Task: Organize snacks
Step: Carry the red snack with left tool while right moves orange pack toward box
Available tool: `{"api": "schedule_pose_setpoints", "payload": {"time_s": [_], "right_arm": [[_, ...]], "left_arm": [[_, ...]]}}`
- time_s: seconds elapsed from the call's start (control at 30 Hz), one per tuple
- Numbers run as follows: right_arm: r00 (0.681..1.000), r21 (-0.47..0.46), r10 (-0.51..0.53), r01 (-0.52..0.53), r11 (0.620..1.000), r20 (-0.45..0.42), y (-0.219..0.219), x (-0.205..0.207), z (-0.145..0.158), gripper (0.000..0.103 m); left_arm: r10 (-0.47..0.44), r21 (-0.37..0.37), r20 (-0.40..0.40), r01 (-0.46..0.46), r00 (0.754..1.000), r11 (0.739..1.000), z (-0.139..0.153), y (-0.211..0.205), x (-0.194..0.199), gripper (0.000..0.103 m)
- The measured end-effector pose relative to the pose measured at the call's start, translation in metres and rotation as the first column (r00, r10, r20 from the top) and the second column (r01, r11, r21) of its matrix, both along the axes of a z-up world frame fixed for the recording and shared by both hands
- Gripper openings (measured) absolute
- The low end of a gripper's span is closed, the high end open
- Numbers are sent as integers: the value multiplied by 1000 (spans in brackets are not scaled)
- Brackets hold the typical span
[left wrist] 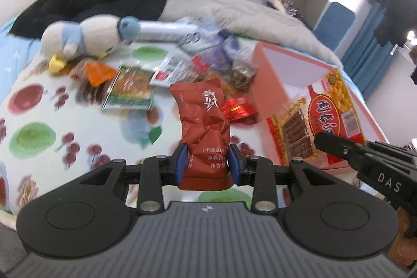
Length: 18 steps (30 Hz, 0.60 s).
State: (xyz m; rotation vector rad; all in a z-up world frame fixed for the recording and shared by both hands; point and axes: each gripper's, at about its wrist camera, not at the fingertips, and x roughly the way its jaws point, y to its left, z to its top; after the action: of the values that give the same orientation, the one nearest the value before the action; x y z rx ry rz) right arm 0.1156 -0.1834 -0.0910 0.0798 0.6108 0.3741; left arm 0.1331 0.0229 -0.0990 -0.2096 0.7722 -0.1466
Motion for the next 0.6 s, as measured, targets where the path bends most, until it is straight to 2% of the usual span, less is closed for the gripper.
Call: {"api": "schedule_pose_setpoints", "payload": {"time_s": [0.3,0.5,0.6], "right_arm": [[995,31,-79,77,997,55,-35,-26,36,3],[982,38,-164,161,986,99,-67,-31,48,3],[969,45,-212,208,977,129,-86,-27,54,3]], "left_arm": [[-99,-34,71,102,993,994,38,-38,-8,39],[-197,-26,111,201,974,979,52,-81,13,39],[-233,-40,146,241,962,970,68,-101,28,39]]}}
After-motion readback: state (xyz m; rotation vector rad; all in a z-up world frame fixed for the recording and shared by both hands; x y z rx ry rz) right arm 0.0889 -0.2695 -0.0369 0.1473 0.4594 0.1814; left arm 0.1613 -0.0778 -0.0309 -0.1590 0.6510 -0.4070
